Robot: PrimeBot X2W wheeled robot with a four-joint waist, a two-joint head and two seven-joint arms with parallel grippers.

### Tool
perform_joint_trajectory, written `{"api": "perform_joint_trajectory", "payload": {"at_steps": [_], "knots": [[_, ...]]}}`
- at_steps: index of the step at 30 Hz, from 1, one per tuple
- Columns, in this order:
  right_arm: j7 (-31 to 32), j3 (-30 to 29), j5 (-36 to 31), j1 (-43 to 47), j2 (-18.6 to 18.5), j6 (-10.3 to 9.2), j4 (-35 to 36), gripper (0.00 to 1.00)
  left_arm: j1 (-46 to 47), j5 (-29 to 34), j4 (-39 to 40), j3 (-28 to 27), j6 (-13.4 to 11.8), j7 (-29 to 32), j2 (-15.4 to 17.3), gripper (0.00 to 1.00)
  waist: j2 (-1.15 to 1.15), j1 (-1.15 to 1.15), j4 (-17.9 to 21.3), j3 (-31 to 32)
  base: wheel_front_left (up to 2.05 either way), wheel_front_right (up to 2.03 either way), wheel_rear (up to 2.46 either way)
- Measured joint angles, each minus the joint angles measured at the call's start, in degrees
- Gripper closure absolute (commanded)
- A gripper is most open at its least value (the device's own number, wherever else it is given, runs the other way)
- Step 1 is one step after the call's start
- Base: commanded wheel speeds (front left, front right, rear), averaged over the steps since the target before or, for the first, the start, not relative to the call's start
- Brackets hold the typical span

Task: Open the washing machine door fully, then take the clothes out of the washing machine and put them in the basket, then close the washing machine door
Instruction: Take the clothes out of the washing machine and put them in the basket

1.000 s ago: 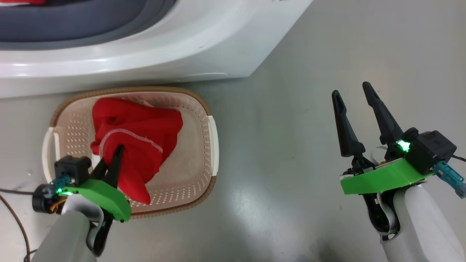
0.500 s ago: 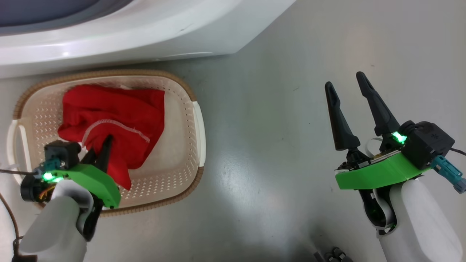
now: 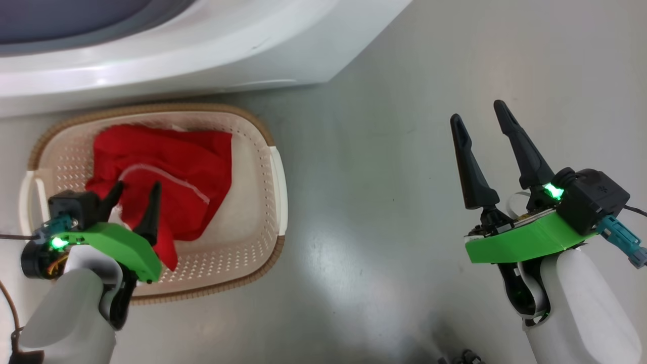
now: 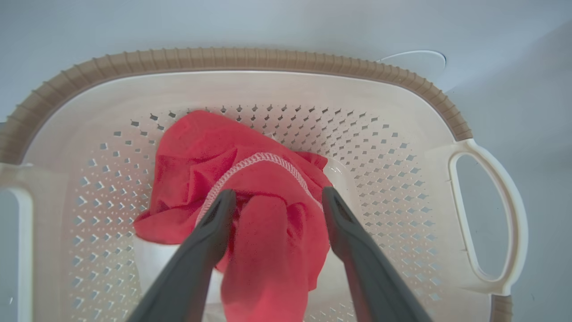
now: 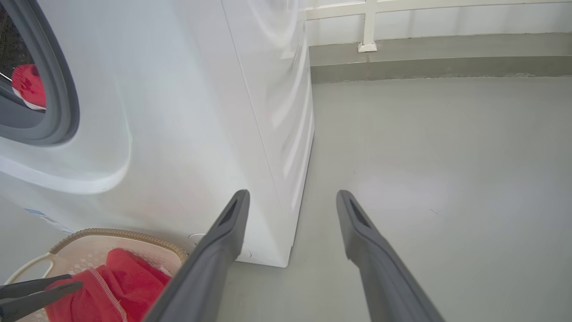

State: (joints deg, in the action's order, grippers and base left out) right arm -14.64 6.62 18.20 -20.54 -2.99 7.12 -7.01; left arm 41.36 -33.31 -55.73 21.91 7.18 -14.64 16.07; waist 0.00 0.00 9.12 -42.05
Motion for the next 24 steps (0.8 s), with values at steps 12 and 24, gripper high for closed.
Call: {"api": "perform_joint_trajectory", "payload": {"at_steps": [12,24], "knots": [[0.0,-0.3,0.0,0.3,0.0,0.0,-1.4,0.0,-3.9,0.5,4.6,-4.9,0.0,0.0,-0.8,0.0,0.0,0.0,-1.0,5.6,0.0,0.0,0.0],[0.0,-1.0,-0.6,2.9,0.0,0.0,-3.0,0.0,-9.5,5.5,12.7,-11.3,0.0,0.0,-2.5,0.0,0.0,0.0,-2.8,13.1,0.0,0.0,0.0]]}}
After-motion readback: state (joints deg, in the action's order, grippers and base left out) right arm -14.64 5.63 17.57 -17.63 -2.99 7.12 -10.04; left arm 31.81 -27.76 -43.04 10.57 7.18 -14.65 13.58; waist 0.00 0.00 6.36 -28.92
